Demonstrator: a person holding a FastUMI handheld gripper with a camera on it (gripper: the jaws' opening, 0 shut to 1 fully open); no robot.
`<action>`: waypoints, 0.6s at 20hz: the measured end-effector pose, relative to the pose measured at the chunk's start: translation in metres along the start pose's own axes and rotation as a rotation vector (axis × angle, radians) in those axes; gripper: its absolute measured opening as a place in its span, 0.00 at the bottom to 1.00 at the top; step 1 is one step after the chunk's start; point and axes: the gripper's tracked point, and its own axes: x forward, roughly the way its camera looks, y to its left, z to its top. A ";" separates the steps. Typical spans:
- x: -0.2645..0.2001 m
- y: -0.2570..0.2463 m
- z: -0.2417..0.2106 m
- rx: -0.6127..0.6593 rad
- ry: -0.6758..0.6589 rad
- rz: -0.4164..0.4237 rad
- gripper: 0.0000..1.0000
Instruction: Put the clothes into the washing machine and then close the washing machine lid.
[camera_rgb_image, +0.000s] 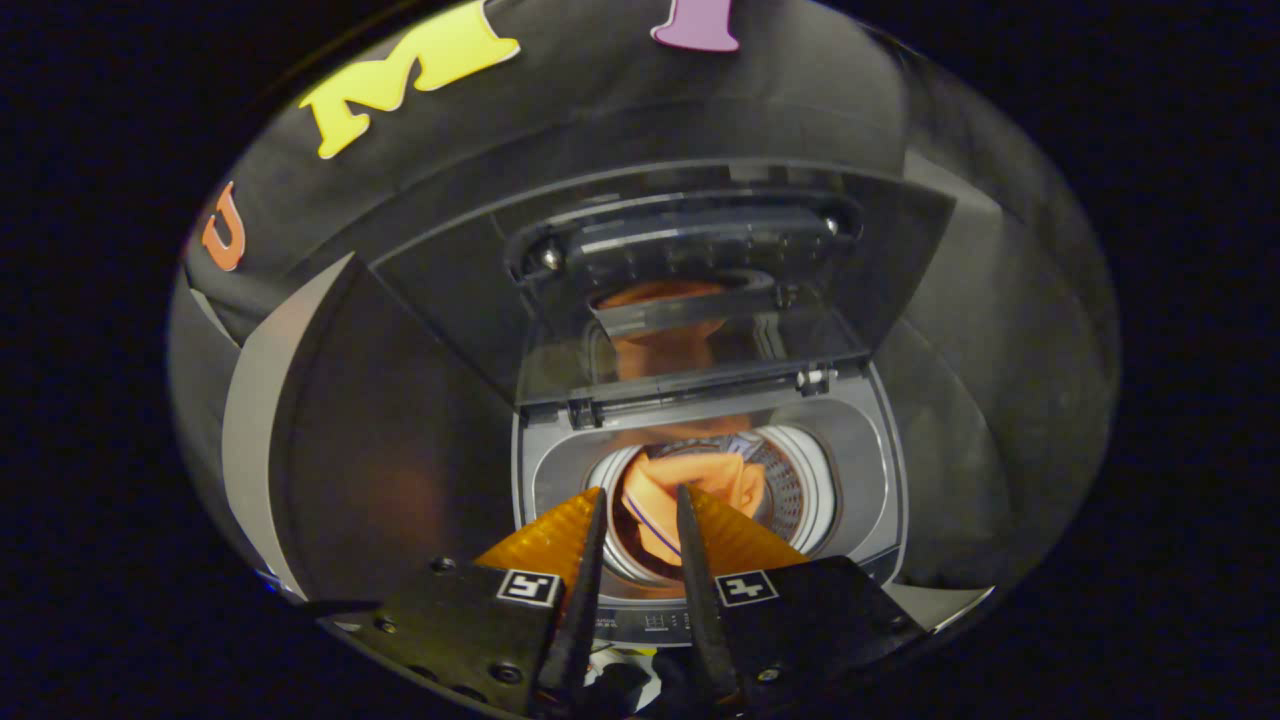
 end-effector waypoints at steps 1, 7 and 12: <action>-0.006 0.002 0.008 -0.026 -0.018 -0.004 0.44; -0.057 0.026 0.067 -0.133 -0.177 0.014 0.58; -0.082 0.036 0.125 -0.162 -0.295 0.003 0.68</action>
